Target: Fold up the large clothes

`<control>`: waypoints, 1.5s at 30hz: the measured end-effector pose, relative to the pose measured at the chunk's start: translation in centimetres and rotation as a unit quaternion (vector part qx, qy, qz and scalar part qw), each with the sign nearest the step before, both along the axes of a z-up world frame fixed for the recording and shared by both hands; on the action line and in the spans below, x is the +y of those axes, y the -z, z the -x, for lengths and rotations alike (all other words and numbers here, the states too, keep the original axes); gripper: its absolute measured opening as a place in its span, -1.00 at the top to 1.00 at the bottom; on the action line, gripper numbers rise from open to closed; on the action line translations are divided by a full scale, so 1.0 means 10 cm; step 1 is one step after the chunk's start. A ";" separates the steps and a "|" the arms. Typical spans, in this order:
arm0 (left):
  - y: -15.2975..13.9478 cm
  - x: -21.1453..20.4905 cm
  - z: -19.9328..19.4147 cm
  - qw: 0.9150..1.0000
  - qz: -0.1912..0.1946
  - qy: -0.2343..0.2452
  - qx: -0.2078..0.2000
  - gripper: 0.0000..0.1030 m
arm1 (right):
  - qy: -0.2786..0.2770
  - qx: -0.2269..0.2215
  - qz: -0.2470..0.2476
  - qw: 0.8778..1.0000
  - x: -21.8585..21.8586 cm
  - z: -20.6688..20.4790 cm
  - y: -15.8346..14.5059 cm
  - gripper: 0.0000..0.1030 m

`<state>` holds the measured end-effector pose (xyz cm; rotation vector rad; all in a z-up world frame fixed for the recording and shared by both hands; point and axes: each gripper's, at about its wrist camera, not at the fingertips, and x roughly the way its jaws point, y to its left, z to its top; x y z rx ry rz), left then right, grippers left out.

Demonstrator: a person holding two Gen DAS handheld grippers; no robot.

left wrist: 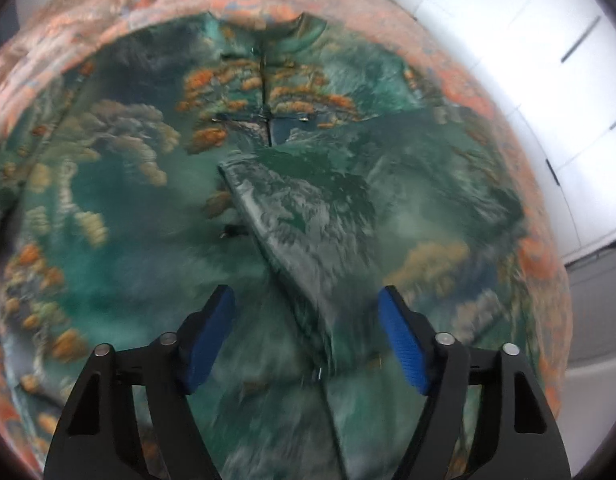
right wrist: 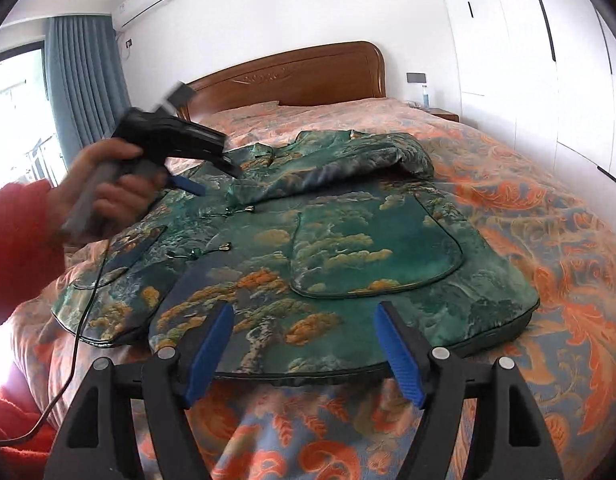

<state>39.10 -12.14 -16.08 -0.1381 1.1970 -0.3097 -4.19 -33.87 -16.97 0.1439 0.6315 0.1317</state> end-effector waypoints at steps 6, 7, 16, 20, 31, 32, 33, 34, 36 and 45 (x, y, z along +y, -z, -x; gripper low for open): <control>-0.21 -0.14 -0.22 0.998 -0.051 -0.001 -0.038 0.78 | -0.014 -0.002 -0.008 1.000 0.02 -0.05 0.06 -0.45; -0.29 -0.09 -0.29 0.997 -0.053 -0.008 -0.051 0.79 | -0.015 -0.002 -0.009 1.000 0.02 -0.04 0.06 -0.45; 0.06 0.24 -0.56 0.996 -0.060 -0.051 -0.034 0.68 | -0.010 0.013 -0.027 1.000 -0.04 -0.14 0.18 -0.45; 0.12 0.14 -0.39 0.992 -0.103 -0.043 -0.066 0.22 | -0.011 0.024 -0.038 0.999 -0.07 -0.19 0.15 -0.45; -0.35 0.28 0.08 0.984 -0.098 -0.051 -0.141 -0.41 | 0.018 0.079 -0.041 0.996 -1.03 -1.93 -0.49 -0.16; -0.37 0.29 0.09 0.983 -0.098 -0.051 -0.144 -0.41 | 0.020 0.084 -0.042 0.995 -1.12 -2.19 -0.49 -0.04; -0.40 0.30 0.18 0.984 -0.090 -0.050 -0.145 -0.41 | 0.017 0.094 -0.040 0.995 -1.16 -2.43 -0.47 0.05; -0.41 0.32 0.21 0.985 -0.082 -0.049 -0.144 -0.41 | 0.013 0.102 -0.032 0.994 -1.18 -2.67 -0.45 0.15; -0.43 0.37 0.25 0.988 -0.063 -0.043 -0.137 -0.41 | 0.004 0.106 -0.018 0.994 -1.16 -3.01 -0.36 0.16; -0.57 0.63 1.14 0.987 -0.054 -0.011 -0.149 -0.42 | -0.013 0.198 0.051 0.979 -0.85 -3.53 0.38 0.16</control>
